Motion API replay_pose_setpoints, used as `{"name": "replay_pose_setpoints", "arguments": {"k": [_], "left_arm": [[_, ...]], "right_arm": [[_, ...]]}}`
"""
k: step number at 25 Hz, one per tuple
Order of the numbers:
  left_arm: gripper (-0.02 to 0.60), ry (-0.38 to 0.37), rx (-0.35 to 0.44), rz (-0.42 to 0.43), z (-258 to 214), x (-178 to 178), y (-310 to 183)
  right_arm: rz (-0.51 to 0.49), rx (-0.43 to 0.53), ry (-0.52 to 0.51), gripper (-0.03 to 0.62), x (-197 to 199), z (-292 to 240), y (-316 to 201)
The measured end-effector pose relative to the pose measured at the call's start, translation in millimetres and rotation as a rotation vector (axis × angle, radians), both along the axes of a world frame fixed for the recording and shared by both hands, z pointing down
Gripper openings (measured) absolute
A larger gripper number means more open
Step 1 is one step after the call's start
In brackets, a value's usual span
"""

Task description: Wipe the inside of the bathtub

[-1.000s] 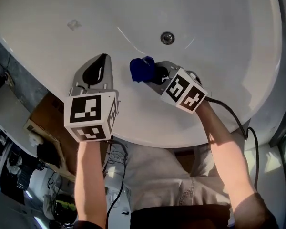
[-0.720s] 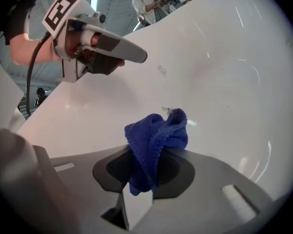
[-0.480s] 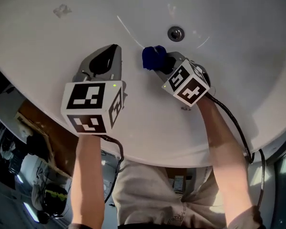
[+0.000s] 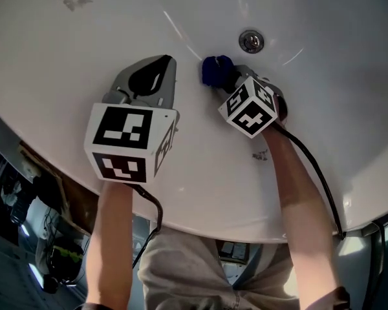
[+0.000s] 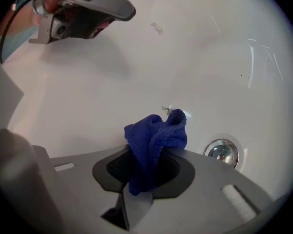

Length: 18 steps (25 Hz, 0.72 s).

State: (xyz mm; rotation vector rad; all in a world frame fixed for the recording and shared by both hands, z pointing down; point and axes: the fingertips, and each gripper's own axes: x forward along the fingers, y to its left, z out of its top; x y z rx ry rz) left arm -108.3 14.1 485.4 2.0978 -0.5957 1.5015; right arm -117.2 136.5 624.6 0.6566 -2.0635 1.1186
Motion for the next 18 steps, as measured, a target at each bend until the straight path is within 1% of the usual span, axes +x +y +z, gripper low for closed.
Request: {"name": "replay_pose_setpoints", "arguments": {"k": [5,7,13,18], "left_arm": [[0.004,-0.011,0.005,0.027,-2,-1,0],[0.005,-0.011,0.002,0.03,-5,-3,1],[0.004,-0.003,0.017,0.04,-11,0,-2],[0.005,0.004,0.043,0.07,-23,4,-3]], "right_arm": [[-0.071,-0.003,0.033,0.092,-5,13,0],[-0.078,-0.017,0.039,0.094,-7,14,4],[-0.062,-0.084,-0.002,0.092,-9,16,6],[-0.109,-0.101,-0.015,0.092,-12,2,17]]}}
